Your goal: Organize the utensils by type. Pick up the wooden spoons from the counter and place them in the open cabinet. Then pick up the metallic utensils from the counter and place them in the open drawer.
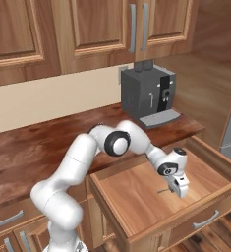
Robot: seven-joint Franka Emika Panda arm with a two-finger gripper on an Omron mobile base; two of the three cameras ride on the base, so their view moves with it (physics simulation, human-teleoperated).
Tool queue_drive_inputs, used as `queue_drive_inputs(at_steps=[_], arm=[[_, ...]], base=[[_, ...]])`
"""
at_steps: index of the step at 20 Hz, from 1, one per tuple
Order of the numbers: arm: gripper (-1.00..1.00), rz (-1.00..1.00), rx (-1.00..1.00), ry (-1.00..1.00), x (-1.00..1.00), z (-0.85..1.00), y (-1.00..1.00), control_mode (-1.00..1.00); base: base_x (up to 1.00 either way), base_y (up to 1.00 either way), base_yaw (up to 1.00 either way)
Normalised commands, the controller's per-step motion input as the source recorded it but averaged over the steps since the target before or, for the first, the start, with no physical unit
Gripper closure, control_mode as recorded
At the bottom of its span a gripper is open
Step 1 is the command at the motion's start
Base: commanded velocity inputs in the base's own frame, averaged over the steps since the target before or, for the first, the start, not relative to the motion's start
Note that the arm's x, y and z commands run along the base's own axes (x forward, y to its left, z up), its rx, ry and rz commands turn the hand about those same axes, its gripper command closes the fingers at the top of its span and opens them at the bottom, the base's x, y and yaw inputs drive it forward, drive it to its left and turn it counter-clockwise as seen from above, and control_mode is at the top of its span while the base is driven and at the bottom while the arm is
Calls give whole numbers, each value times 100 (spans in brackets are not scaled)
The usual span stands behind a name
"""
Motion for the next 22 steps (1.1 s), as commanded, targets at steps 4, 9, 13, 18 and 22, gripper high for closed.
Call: queue_drive_inputs(at_steps=[4, 9, 13, 18, 22], arm=[[-100, 0, 7, 5, 9, -18, 0, -100], [-100, 0, 8, 1, 13, 3, 0, -100], [-100, 0, 10, 0, 4, 59, 0, -100], [-100, 6, 1, 0, -8, 89, 1, -100], [-100, 25, 0, 0, -17, 74, 22, -100]], base=[[0, 0, 0], [0, 0, 0], [0, 0, 0], [0, 0, 0], [0, 0, 0]])
